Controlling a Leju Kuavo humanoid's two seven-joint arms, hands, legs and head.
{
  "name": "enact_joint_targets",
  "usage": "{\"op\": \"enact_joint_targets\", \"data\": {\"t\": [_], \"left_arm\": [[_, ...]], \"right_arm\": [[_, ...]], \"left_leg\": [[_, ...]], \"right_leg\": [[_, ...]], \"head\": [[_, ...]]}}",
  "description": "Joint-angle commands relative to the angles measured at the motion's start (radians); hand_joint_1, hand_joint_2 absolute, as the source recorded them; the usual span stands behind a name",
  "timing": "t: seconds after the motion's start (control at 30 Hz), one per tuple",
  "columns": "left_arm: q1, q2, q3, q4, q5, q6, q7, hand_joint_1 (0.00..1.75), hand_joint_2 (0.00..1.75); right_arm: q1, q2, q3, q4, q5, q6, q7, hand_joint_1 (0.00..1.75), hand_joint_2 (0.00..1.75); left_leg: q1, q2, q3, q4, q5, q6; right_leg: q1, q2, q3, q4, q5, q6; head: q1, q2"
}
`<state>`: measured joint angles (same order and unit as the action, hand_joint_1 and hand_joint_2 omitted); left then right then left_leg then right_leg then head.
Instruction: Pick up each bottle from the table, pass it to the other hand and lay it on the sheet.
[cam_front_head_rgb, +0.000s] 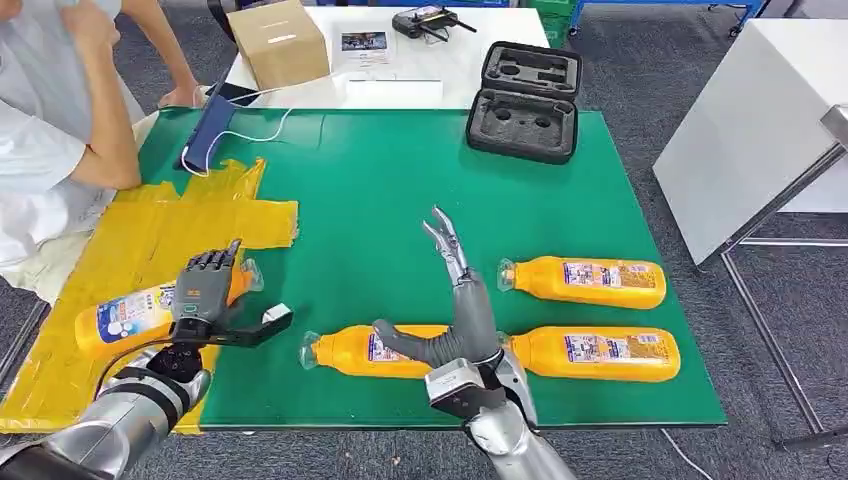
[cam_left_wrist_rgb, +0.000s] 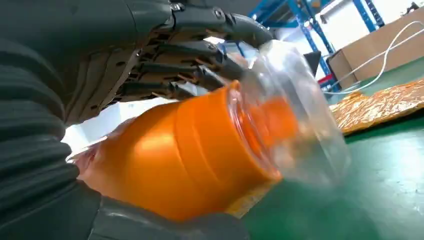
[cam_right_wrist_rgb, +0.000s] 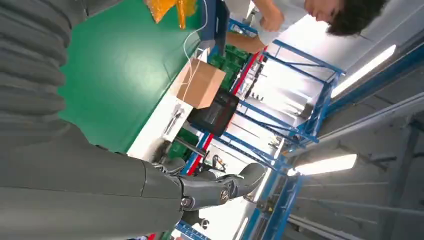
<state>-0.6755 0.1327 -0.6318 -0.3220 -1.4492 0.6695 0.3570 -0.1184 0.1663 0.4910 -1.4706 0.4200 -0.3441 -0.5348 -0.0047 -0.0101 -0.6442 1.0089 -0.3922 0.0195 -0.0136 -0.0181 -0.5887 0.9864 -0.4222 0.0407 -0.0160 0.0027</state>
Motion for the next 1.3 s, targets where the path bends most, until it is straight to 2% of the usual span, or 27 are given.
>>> {"op": "enact_joint_targets", "data": {"t": [0.03,0.17,0.27,0.3,0.33,0.43,0.47,0.53,0.57,0.6,0.77,0.8,0.83,0.87,0.9,0.93,0.97,1.0,1.03,1.07,1.1,1.13,1.17,1.3], "left_arm": [[0.016,-0.056,0.119,0.079,0.056,0.01,-0.055,0.0,1.75],[0.02,-0.074,0.173,0.073,0.097,0.021,-0.117,0.0,1.75],[0.051,-0.1,0.288,-0.001,0.149,0.029,-0.239,0.0,1.75],[0.079,-0.118,0.359,-0.078,0.17,0.029,-0.321,0.0,1.75],[0.079,-0.118,0.359,-0.078,0.17,0.029,-0.321,0.0,1.75],[0.172,-0.169,0.518,-0.284,0.12,0.029,-0.48,0.0,1.75],[0.214,-0.21,0.598,-0.382,0.108,0.029,-0.56,0.0,1.75],[0.269,-0.274,0.684,-0.519,0.078,0.029,-0.663,0.0,1.75],[0.269,-0.274,0.684,-0.519,0.078,0.029,-0.663,0.0,1.75],[0.313,-0.305,0.713,-0.641,0.003,0.029,-0.674,0.0,1.75],[0.313,-0.305,0.713,-0.641,0.003,0.029,-0.674,0.0,1.75],[0.332,-0.304,0.712,-0.705,-0.056,0.029,-0.658,0.0,1.75],[0.364,-0.252,0.617,-0.809,-0.122,0.029,-0.547,0.0,1.75],[0.365,-0.164,0.455,-0.852,-0.122,0.029,-0.394,0.0,1.75],[0.371,-0.156,0.404,-0.889,-0.122,0.029,-0.349,0.0,1.75],[0.361,-0.117,0.347,-0.914,-0.122,0.029,-0.288,0.0,1.75],[0.368,-0.124,0.319,-0.942,-0.122,0.029,-0.254,0.0,1.75],[0.386,-0.171,0.368,-0.962,-0.105,0.029,-0.318,0.0,1.75],[0.417,-0.283,0.54,-1.005,-0.02,0.029,-0.549,0.0,1.75],[0.428,-0.349,0.632,-1.033,0.021,0.029,-0.668,0.0,1.75],[0.428,-0.455,0.778,-1.014,0.126,0.029,-0.88,0.0,1.75],[0.425,-0.482,0.806,-0.983,0.233,0.029,-0.965,0.0,1.75],[0.435,-0.482,0.778,-0.983,0.318,0.029,-0.963,0.0,1.75],[0.447,-0.48,0.762,-0.999,0.316,0.029,-0.949,0.0,1.75]], "right_arm": [[-0.019,-0.028,0.004,0.045,0.017,-0.007,0.004,0.0,1.75],[-0.014,-0.026,-0.006,0.047,0.023,-0.007,0.007,0.0,1.75],[-0.006,-0.025,-0.016,0.046,0.053,-0.002,0.014,0.0,1.75],[-0.006,-0.033,-0.015,0.055,0.097,-0.004,0.036,0.0,1.75],[-0.006,-0.033,-0.015,0.055,0.097,-0.004,0.036,0.0,1.75],[0.0,-0.044,-0.019,0.077,0.179,-0.022,0.057,0.0,1.75],[0.006,-0.054,-0.021,0.081,0.216,-0.022,0.075,0.0,1.75],[0.018,-0.07,-0.026,0.081,0.269,-0.021,0.099,0.0,1.75],[0.018,-0.07,-0.026,0.081,0.269,-0.021,0.099,0.0,1.75],[0.023,-0.081,-0.026,0.086,0.316,-0.016,0.121,0.0,1.75],[0.023,-0.081,-0.026,0.086,0.316,-0.016,0.121,0.0,1.75],[0.024,-0.082,-0.025,0.094,0.337,-0.019,0.129,0.0,1.75],[0.024,-0.082,-0.024,0.103,0.363,-0.021,0.14,0.0,1.75],[0.023,-0.084,-0.019,0.116,0.377,-0.019,0.144,0.0,1.75],[0.018,-0.085,-0.012,0.138,0.396,-0.02,0.149,0.0,1.75],[0.012,-0.083,-0.006,0.156,0.41,-0.021,0.155,0.0,1.75],[0.01,-0.083,-0.001,0.169,0.413,-0.017,0.157,0.0,1.75],[0.01,-0.084,0.004,0.174,0.417,-0.013,0.158,0.0,1.75],[0.011,-0.09,0.019,0.18,0.465,-0.01,0.179,0.0,1.75],[0.011,-0.095,0.028,0.185,0.509,-0.012,0.202,0.0,1.75],[0.01,-0.1,0.041,0.197,0.582,-0.009,0.248,0.0,1.75],[0.007,-0.104,0.049,0.214,0.646,-0.005,0.291,0.0,1.75],[0.002,-0.106,0.056,0.239,0.705,0.0,0.329,0.0,1.75],[-0.003,-0.104,0.056,0.259,0.709,-0.006,0.328,0.0,1.75]], "left_leg": [[0.0,0.001,0.004,-0.001,-0.001,-0.001],[0.0,0.001,0.006,-0.001,-0.001,-0.001],[0.001,0.0,0.008,-0.002,-0.002,-0.001],[0.0,-0.001,0.006,-0.001,-0.001,-0.001],[0.001,0.0,0.007,-0.001,-0.002,-0.001],[0.0,-0.001,0.005,-0.001,-0.001,0.0],[0.0,-0.002,0.007,-0.002,-0.002,-0.001],[0.0,-0.001,0.007,-0.002,-0.002,-0.001],[-0.001,-0.003,0.005,-0.001,-0.001,0.0],[0.0,-0.004,0.006,0.0,-0.002,0.0],[-0.001,0.003,0.002,0.0,-0.002,-0.001],[0.0,0.003,0.004,0.0,-0.003,-0.001],[-0.001,0.002,0.003,0.0,-0.002,-0.001],[0.0,0.003,0.004,0.0,-0.003,-0.002],[0.001,0.004,0.006,0.0,-0.004,-0.002],[0.001,0.002,0.003,0.0,-0.002,-0.002],[0.002,0.002,0.004,0.001,-0.003,-0.002],[0.002,0.002,0.002,0.0,-0.002,-0.002],[0.003,0.002,0.004,0.001,-0.003,-0.002],[0.002,0.002,0.003,0.0,-0.003,-0.001],[0.002,0.002,0.002,0.0,-0.002,-0.001],[0.002,0.001,0.004,0.001,-0.003,0.0],[0.002,0.0,0.003,0.0,-0.003,0.0],[0.001,0.003,0.009,0.0,-0.006,-0.001]], "right_leg": [[0.0,0.002,0.005,-0.002,-0.001,-0.001],[0.0,0.001,0.006,-0.002,-0.001,-0.001],[0.001,0.001,0.009,-0.003,-0.002,-0.001],[0.0,0.0,0.007,-0.002,-0.001,-0.001],[0.001,0.0,0.009,-0.003,-0.001,-0.001],[0.0,-0.001,0.007,-0.002,-0.001,-0.001],[0.0,-0.001,0.009,-0.004,-0.002,-0.001],[0.0,-0.001,0.009,-0.004,-0.002,-0.001],[-0.001,-0.003,0.007,-0.003,-0.001,0.0],[0.0,-0.004,0.008,-0.004,-0.003,-0.001],[-0.001,0.002,0.002,-0.002,0.0,-0.001],[0.0,0.002,0.005,-0.002,-0.001,-0.001],[0.0,0.002,0.003,-0.002,-0.001,-0.001],[0.0,0.002,0.004,-0.002,-0.001,-0.002],[0.001,0.004,0.005,-0.002,-0.002,-0.002],[0.001,0.002,0.003,-0.002,-0.001,-0.002],[0.002,0.001,0.004,-0.002,-0.002,-0.002],[0.002,0.001,0.002,-0.002,-0.001,-0.002],[0.003,0.001,0.004,-0.002,-0.002,-0.002],[0.002,0.001,0.004,-0.002,-0.002,-0.001],[0.002,0.002,0.002,-0.002,-0.001,0.0],[0.002,0.002,0.005,-0.003,-0.002,0.0],[0.002,0.001,0.004,-0.003,-0.001,0.0],[0.001,0.004,0.011,-0.005,-0.003,-0.001]], "head": [[0.0,0.0],[0.0,0.0],[0.0,0.0],[0.0,0.0],[0.0,0.0],[0.0,0.0],[0.0,0.0],[0.0,0.0],[0.0,0.0],[0.0,0.0],[0.0,0.0],[0.0,0.0],[0.0,0.0],[0.0,0.0],[0.0,0.0],[0.0,0.0],[0.0,0.0],[0.0,0.0],[-0.001,0.0],[-0.001,0.0],[-0.001,0.0],[-0.001,0.0],[0.0,0.0],[0.0,0.0]]}}
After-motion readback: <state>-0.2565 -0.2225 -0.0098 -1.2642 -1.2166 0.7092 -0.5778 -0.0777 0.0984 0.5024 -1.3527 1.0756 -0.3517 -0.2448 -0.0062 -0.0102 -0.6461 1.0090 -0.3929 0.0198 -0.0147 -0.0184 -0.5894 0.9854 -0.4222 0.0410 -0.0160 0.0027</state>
